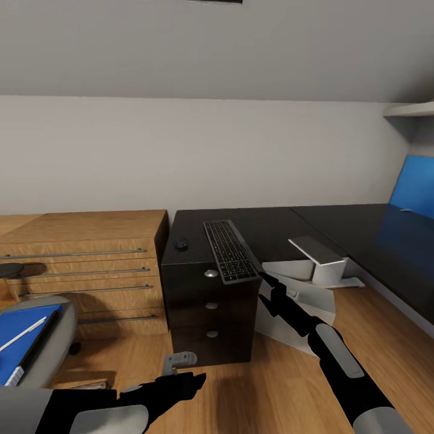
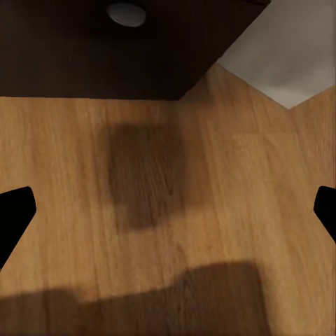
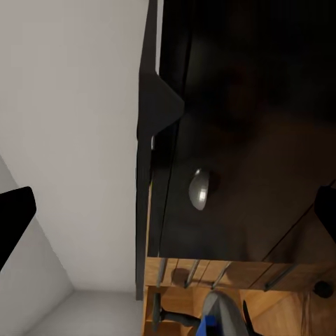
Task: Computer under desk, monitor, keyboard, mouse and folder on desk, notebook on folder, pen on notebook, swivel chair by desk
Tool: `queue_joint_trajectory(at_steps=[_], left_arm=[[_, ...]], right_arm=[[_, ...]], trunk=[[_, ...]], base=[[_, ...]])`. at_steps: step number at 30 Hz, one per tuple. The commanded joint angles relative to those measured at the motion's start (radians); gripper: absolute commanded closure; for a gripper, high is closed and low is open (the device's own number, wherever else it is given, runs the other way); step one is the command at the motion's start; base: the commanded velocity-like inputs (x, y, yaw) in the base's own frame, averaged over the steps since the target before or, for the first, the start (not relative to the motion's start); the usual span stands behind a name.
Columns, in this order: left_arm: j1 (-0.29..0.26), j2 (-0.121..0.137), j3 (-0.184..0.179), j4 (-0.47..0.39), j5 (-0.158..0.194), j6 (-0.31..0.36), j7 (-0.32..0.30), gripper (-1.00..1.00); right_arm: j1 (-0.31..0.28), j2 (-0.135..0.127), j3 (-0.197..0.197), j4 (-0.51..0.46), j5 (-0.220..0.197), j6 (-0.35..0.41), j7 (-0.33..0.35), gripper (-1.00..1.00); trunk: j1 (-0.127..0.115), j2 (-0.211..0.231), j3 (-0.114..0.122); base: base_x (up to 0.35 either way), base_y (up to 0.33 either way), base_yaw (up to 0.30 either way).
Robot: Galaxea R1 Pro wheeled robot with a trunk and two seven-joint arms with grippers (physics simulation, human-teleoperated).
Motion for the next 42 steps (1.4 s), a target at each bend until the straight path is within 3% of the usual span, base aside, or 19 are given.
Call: queue_joint_trajectory(at_steps=[1,42], left_arm=[[-0.002,0.000,-0.003,0.002,0.007,-0.008,0.002,-1.00],[-0.002,0.008,-0.003,0.013,0.006,-0.013,0.001,-1.00]], right_arm=[[-0.001,0.000,0.002,0.000,-0.004,0.001,0.002,-1.00],[-0.001,0.002,0.012,0.005,-0.001,-0.017,0.002,-1.00]], trunk=[[0.000,0.000,-0.001],[0.000,0.000,-0.001]], base=[[0.000,0.000,0.000],[0.007,0.016,0.000]])
